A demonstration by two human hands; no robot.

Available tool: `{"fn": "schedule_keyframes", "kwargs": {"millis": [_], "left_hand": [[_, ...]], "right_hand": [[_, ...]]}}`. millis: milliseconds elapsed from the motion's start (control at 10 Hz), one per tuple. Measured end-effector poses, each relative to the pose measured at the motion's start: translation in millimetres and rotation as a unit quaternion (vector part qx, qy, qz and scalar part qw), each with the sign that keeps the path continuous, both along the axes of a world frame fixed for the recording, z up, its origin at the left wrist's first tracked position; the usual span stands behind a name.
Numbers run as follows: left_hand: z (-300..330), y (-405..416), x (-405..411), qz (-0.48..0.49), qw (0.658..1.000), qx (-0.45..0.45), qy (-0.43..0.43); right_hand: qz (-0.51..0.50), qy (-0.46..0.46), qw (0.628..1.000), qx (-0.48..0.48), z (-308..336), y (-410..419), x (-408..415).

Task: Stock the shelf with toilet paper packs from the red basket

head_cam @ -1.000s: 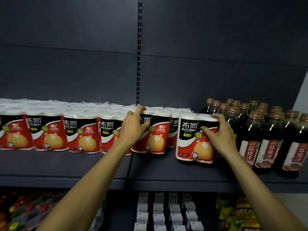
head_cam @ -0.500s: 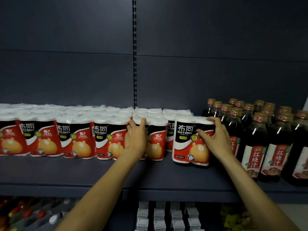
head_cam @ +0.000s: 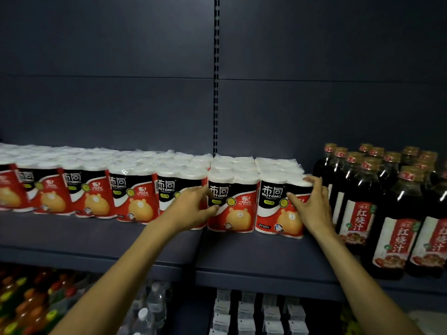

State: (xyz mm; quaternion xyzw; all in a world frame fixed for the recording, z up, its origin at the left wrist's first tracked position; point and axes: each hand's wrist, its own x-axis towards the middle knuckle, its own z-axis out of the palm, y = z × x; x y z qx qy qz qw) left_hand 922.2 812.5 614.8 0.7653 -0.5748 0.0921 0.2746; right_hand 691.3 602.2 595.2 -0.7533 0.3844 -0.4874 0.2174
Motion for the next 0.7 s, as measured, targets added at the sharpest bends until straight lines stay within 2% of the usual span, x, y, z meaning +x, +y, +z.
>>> {"fn": "schedule_keyframes", "kwargs": {"millis": [200, 400, 600, 700], "left_hand": [[-6.7, 30.1, 23.9, -0.006, 0.999, 0.026, 0.027], [-12.5, 70.6, 60.9, 0.011, 0.999, 0.036, 0.031], [-12.0, 129.9, 117.8, -0.008, 0.999, 0.041, 0.033], [-17.7, 159.8, 157.0, -0.023, 0.998, 0.049, 0.034]], "right_hand": [[-0.012, 0.02, 1.0, -0.003, -1.1, 5.1, 4.1], [-0.059, 0.115, 0.992, 0.015, 6.4, 19.1, 6.7], [-0.159, 0.05, 0.986, -0.012, -6.9, 90.2, 36.8], [-0.111, 0.104, 0.988, -0.036, -22.9, 135.7, 75.3]]}}
